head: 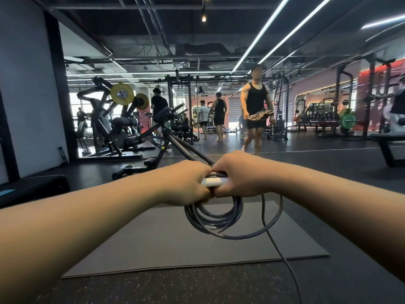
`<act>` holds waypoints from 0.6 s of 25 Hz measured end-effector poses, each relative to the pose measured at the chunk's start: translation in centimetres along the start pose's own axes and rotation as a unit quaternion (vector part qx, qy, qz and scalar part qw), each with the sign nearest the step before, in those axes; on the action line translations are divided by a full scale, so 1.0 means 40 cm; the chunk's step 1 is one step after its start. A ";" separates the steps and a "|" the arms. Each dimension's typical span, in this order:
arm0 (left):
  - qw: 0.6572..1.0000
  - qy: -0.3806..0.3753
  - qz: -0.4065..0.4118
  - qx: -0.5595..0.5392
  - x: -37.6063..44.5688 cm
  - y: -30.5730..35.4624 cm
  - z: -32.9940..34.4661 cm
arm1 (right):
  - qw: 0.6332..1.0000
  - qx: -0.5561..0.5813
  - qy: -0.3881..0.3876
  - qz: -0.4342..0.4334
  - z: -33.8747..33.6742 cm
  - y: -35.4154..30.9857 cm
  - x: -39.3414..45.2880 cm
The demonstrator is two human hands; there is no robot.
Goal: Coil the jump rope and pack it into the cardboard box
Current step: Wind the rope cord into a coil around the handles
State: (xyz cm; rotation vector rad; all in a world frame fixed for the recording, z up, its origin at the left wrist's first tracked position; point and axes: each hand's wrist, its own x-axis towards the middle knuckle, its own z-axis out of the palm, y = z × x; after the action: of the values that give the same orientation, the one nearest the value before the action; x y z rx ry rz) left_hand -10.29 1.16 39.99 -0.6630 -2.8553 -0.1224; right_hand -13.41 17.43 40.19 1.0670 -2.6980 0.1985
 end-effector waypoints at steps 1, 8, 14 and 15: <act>1.000 -0.017 0.011 0.005 -0.009 -0.002 0.002 | 1.000 0.003 -0.024 -0.006 -0.002 0.002 -0.006; 0.991 -0.042 0.023 0.128 -0.055 -0.060 -0.030 | 0.988 0.136 -0.065 0.031 -0.063 0.004 -0.019; 0.983 0.030 -0.085 0.162 -0.092 -0.118 -0.055 | 0.986 0.150 -0.016 0.075 -0.065 0.058 -0.022; 0.983 0.041 -0.118 0.134 -0.101 -0.128 -0.057 | 0.980 0.178 -0.013 0.083 -0.066 0.071 -0.029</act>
State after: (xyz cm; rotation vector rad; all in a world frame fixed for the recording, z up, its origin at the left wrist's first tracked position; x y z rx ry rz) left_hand -8.61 -5.44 41.16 -0.2582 -2.7884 0.1920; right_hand -14.09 20.79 42.32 0.9313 -2.8422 0.7244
